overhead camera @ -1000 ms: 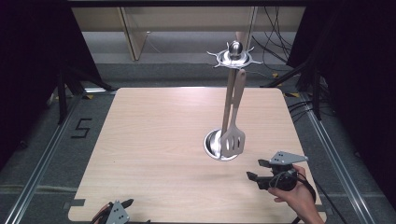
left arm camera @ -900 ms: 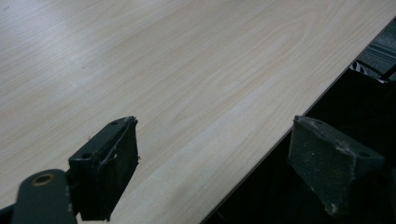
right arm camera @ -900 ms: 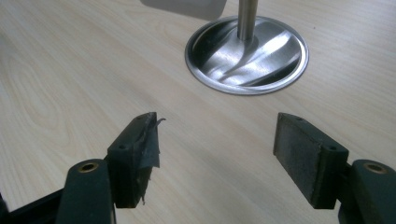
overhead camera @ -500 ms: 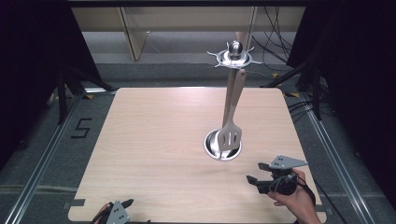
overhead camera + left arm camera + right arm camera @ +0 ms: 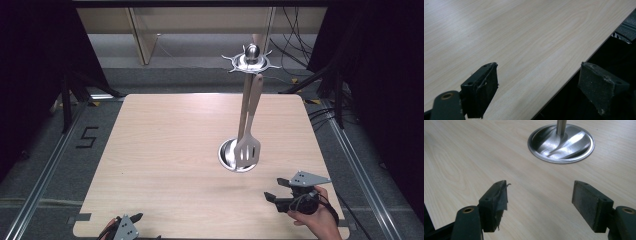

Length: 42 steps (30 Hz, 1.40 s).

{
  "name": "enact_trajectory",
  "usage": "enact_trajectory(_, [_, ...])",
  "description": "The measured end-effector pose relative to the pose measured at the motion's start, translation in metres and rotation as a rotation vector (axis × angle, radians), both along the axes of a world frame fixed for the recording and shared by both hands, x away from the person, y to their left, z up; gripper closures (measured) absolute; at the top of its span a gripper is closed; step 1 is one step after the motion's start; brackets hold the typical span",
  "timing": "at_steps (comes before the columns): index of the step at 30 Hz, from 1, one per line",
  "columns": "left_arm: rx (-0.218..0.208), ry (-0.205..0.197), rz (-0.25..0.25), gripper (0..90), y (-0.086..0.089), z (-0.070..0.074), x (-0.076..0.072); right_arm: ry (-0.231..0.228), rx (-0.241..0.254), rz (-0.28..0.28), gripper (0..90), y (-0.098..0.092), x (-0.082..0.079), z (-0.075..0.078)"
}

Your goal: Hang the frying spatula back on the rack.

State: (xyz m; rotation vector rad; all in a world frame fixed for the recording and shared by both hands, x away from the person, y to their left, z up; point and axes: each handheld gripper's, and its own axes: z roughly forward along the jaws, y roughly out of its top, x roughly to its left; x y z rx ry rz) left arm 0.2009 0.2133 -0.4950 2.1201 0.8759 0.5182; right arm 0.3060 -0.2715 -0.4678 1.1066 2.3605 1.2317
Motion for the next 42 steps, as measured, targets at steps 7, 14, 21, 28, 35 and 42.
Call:
enact_trajectory(7, [-0.012,0.012,-0.006,15.3,-0.001,0.000,-0.001,0.003,-0.002,-0.001,29.2,-0.001,-0.003,-0.004])
enact_trajectory(14, [-0.002,0.008,-0.014,15.3,0.000,0.001,-0.001,0.004,-0.005,0.016,28.6,-0.001,-0.004,-0.007])
enact_trajectory(21, [-0.003,0.000,-0.003,15.3,0.000,0.001,0.000,0.028,-0.001,0.002,28.1,-0.001,-0.011,-0.007])
enact_trajectory(28, [0.003,0.003,-0.005,15.3,0.000,0.000,0.000,0.008,-0.007,0.018,26.9,-0.002,-0.015,-0.012])
enact_trajectory(35, [0.016,0.008,-0.007,15.3,0.001,0.001,0.000,-0.006,-0.037,0.030,26.4,-0.003,-0.017,-0.015])
enact_trajectory(42, [-0.001,0.006,-0.001,15.3,0.000,0.000,-0.001,0.000,-0.043,0.007,26.3,-0.004,-0.023,-0.015])
